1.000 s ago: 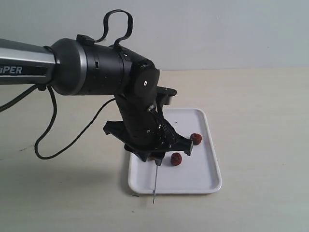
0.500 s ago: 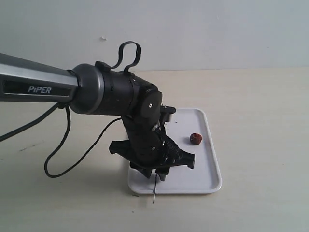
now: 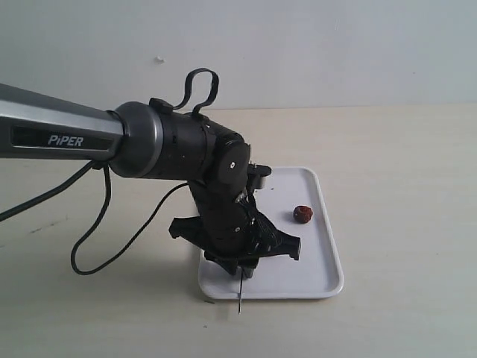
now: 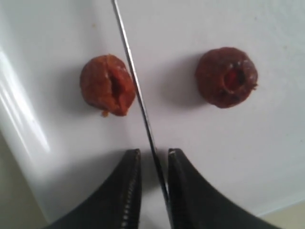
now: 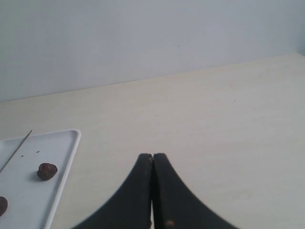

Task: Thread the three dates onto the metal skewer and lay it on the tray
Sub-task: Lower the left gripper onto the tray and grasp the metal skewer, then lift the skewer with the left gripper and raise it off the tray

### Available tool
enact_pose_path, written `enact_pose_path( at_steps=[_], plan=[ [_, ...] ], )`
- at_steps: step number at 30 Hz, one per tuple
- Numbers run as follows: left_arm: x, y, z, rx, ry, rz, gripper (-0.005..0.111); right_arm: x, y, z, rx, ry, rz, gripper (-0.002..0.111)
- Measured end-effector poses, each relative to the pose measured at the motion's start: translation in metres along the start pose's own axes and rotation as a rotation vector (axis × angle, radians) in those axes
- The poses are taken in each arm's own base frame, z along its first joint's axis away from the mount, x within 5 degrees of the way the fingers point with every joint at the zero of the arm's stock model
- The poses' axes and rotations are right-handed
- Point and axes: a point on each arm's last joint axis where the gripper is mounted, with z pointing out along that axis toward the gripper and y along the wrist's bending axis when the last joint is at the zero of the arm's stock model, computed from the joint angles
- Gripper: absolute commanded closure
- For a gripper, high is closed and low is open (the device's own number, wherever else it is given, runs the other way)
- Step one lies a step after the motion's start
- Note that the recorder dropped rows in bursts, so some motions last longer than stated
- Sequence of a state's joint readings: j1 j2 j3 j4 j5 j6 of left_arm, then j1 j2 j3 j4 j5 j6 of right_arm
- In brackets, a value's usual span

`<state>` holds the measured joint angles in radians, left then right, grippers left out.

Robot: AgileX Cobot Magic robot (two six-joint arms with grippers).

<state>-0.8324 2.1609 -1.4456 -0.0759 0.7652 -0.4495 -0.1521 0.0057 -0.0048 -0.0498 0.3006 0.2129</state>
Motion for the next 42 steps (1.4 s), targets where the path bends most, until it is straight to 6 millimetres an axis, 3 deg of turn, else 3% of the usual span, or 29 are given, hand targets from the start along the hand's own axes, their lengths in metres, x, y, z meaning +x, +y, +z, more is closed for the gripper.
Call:
enact_pose_path(
  at_steps=[2, 15, 18, 23, 31, 36, 42],
  plan=[
    [0.000, 0.000, 0.000, 0.000, 0.000, 0.002, 0.107, 0.000, 0.000, 0.000, 0.000, 0.000, 0.000, 0.108],
    [-0.001, -0.001, -0.005, 0.007, -0.018, 0.048, 0.107, 0.000, 0.000, 0.000, 0.000, 0.000, 0.000, 0.108],
    [-0.002, -0.003, -0.030, 0.026, -0.053, 0.093, 0.107, 0.000, 0.000, 0.000, 0.000, 0.000, 0.000, 0.108],
    [0.008, -0.001, -0.099, 0.032, -0.091, 0.250, 0.107, 0.000, 0.000, 0.000, 0.000, 0.000, 0.000, 0.108],
    [0.022, 0.018, -0.149, -0.124, -0.088, 0.361, 0.107, 0.000, 0.000, 0.000, 0.000, 0.000, 0.000, 0.108],
    [0.039, 0.032, -0.161, -0.173, -0.097, 0.410, 0.107, 0.000, 0.000, 0.000, 0.000, 0.000, 0.000, 0.108],
    [0.072, 0.062, -0.153, -0.202, -0.056, 0.448, 0.107, 0.000, 0.000, 0.000, 0.000, 0.000, 0.000, 0.108]
  ],
)
